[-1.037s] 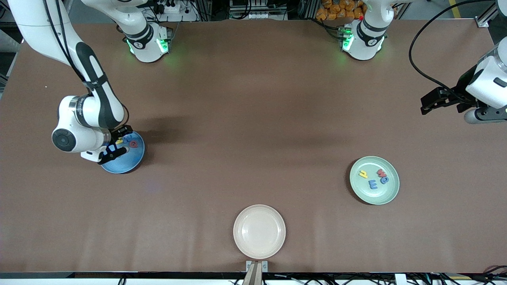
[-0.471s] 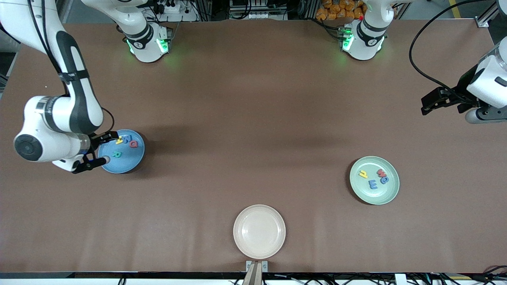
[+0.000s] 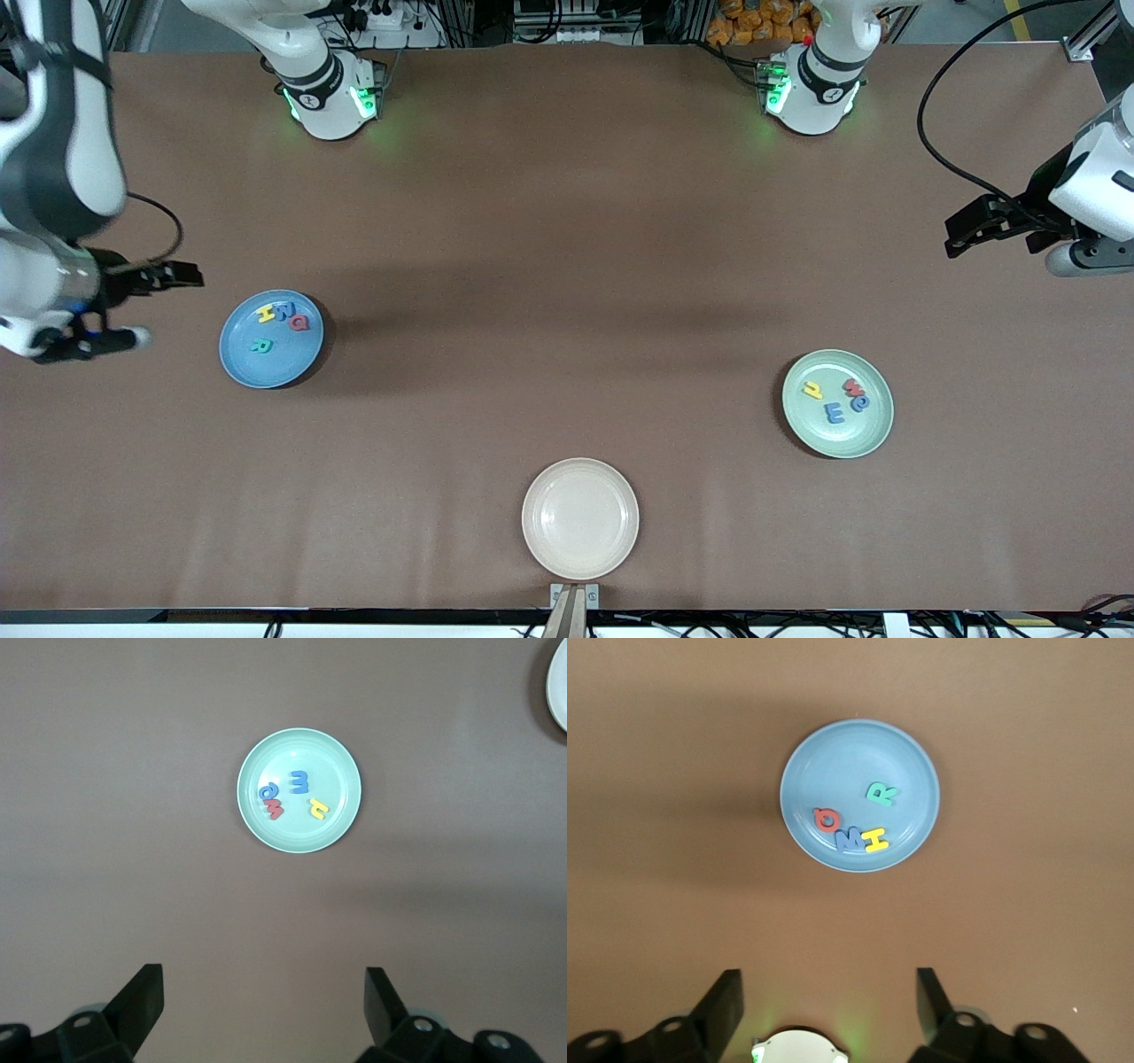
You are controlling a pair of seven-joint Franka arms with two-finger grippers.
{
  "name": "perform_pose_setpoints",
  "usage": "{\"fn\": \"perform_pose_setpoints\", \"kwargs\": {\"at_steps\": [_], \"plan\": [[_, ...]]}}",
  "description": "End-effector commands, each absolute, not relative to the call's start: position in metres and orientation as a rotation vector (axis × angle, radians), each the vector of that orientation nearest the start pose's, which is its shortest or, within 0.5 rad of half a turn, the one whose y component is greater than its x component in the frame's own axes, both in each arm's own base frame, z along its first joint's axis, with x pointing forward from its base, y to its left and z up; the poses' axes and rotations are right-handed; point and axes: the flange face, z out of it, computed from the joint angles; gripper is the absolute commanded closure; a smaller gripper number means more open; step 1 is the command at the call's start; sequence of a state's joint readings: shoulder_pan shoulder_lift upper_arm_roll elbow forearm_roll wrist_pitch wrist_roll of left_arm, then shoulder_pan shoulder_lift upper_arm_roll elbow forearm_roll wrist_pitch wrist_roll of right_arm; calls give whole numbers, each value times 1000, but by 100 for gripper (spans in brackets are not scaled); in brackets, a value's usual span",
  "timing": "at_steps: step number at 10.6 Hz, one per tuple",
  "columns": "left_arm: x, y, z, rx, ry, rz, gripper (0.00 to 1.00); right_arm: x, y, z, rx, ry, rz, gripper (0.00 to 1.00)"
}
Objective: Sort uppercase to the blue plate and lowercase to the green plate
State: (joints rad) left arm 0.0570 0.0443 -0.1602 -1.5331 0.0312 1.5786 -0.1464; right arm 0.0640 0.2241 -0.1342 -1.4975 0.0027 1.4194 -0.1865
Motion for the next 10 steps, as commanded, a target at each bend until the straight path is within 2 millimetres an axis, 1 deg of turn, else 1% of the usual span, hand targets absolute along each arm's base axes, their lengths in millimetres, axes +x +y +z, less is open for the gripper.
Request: {"fn": "perform_pose_setpoints", "kwargs": {"at_steps": [1, 2, 4, 7, 9, 10], "plan": [[567, -51, 624, -3137, -44, -18, 0, 575, -24, 583, -3096, -81, 353, 0], [567, -51, 623, -3138, -46, -16, 0, 570, -22, 592, -3100, -76, 320, 0], [564, -52, 628, -3138, -44, -30, 0, 571, -19, 593, -3102, -74, 313, 0], [564, -54, 629, -3143, -32, -32, 0, 570, -15, 598, -3104, -88, 296, 0], [565, -52, 635, -3144, -41, -51, 0, 570, -16, 619, -3118, -89, 140, 0], [565, -53, 635, -3144, -37, -51, 0, 568, -13, 627, -3119, -98, 113, 0]]}}
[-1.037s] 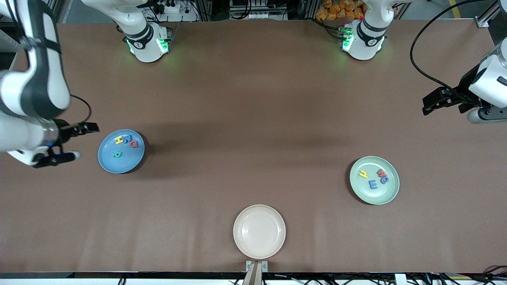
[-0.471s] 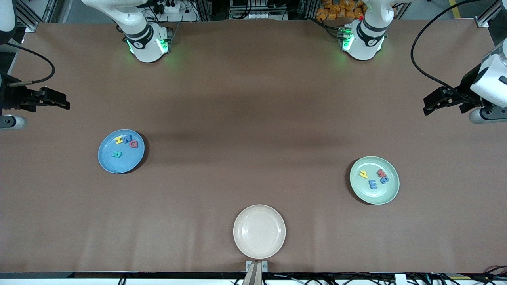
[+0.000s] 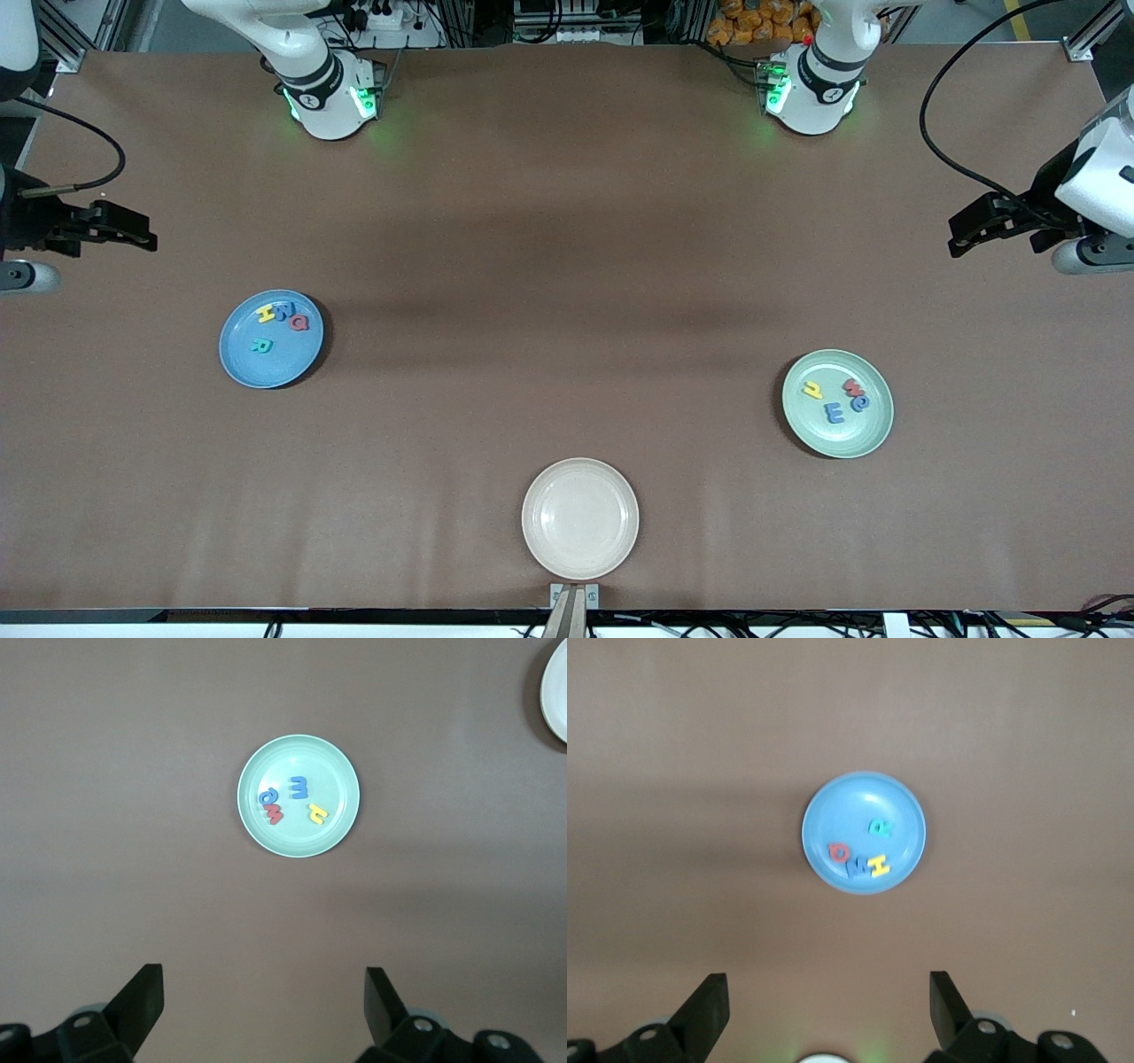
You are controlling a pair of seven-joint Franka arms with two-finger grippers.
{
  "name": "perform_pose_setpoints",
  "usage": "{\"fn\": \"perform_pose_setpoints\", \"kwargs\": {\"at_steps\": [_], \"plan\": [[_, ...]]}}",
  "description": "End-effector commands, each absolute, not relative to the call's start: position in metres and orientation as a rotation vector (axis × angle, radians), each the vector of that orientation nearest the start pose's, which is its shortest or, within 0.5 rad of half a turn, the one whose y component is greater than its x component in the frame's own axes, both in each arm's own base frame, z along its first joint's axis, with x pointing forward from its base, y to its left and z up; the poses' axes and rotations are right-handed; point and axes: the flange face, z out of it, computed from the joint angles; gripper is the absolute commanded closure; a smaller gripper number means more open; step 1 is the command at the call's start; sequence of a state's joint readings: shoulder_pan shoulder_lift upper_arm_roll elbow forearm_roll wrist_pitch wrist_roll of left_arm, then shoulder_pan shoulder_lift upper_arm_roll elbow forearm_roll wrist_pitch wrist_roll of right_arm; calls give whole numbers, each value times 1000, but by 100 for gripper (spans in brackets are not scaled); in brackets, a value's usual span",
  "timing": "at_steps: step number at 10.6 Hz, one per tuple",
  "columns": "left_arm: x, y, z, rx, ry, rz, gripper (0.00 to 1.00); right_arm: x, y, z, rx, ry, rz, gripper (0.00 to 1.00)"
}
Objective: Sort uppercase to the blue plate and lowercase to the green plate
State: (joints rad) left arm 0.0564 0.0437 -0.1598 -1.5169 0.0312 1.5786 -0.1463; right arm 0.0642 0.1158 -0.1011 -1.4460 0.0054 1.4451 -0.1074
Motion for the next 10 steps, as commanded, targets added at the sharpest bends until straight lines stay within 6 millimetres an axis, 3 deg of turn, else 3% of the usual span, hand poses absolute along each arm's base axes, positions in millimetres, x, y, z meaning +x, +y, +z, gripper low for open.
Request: {"fn": "perform_pose_setpoints", "kwargs": {"at_steps": [1, 8, 10], "plan": [[565, -54, 634, -3145, -32, -49, 0, 561, -10, 639, -3120, -103, 70, 0], [566, -58, 638, -3147, -20, -63, 0, 565, 1, 646, -3124, -10, -17, 1], [566, -58, 638, -3147, -22, -63, 0, 562, 12, 651, -3123, -2, -29, 1]]}}
